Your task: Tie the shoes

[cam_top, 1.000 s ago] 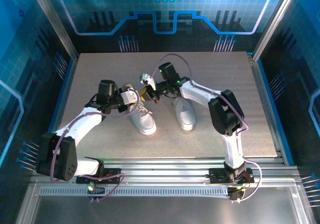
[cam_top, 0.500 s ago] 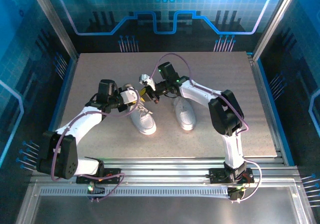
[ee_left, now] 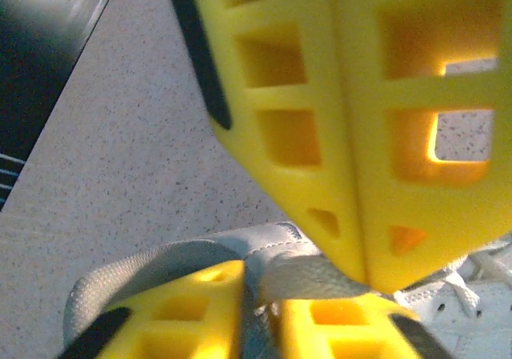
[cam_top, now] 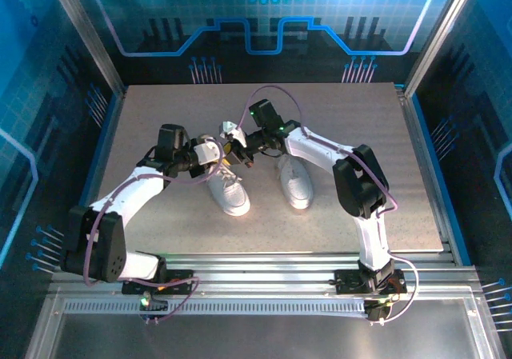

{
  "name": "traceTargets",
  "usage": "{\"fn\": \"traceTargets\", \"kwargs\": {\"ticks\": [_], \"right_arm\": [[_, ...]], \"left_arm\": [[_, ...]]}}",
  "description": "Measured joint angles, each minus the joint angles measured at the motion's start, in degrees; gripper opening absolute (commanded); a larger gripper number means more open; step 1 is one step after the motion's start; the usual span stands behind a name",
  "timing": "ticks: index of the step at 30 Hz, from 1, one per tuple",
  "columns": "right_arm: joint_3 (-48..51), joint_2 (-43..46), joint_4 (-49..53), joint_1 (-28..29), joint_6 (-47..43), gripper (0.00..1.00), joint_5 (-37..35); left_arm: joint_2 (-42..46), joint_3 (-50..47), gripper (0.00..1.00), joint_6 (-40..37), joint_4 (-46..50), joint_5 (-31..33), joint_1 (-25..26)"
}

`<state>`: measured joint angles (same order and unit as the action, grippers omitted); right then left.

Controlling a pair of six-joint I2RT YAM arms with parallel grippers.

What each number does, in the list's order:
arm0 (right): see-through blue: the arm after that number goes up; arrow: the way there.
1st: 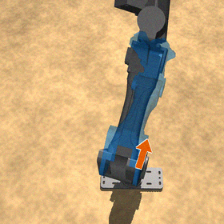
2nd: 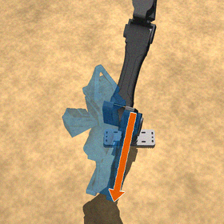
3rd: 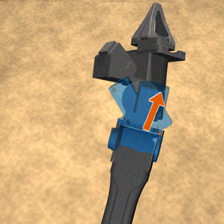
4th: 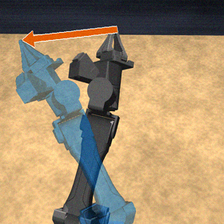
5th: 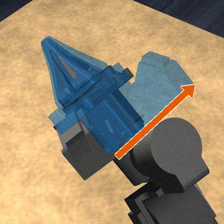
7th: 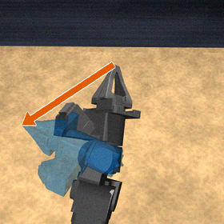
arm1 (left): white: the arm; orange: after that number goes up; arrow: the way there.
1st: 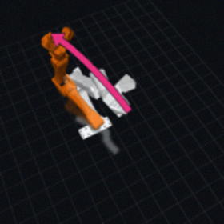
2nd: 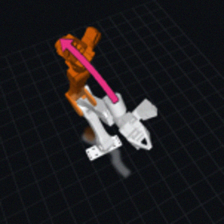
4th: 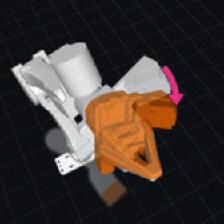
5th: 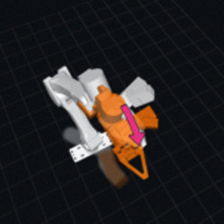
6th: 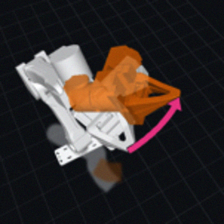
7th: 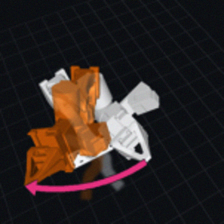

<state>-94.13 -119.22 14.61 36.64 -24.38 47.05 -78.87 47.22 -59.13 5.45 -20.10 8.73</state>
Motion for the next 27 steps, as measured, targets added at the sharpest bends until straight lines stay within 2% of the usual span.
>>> {"fn": "traceTargets", "kwargs": {"ticks": [3,5,11,13,16,22,27], "right_arm": [[-0.1,-0.2,0.5,0.1,-0.1,0.0,0.2],[-0.1,-0.4,0.6,0.2,-0.1,0.0,0.5],[-0.1,-0.5,1.7,0.2,0.2,0.38,1.6],[-0.1,-0.5,1.9,0.0,1.0,0.44,2.3],[-0.1,-0.5,1.7,-0.5,3.5,0.46,3.3],[-0.7,-0.6,0.5,-3.4,11.5,0.42,3.6],[-6.4,-3.3,0.9,-4.0,15.7,0.41,2.9]], "left_arm": [[0.0,0.0,0.0,-0.6,0.5,-0.5,0.0],[0.0,0.0,0.0,-1.0,0.7,-0.6,0.0],[0.0,-0.1,0.0,-0.9,0.5,-0.7,0.0],[0.0,-0.5,0.0,-0.9,0.0,-0.7,0.0],[0.3,-1.5,0.0,-0.9,-0.9,-0.7,0.0],[0.6,-2.4,0.0,-0.9,-2.2,-0.5,0.0],[1.0,-2.8,0.0,-0.9,-4.0,-0.5,0.0]]}}
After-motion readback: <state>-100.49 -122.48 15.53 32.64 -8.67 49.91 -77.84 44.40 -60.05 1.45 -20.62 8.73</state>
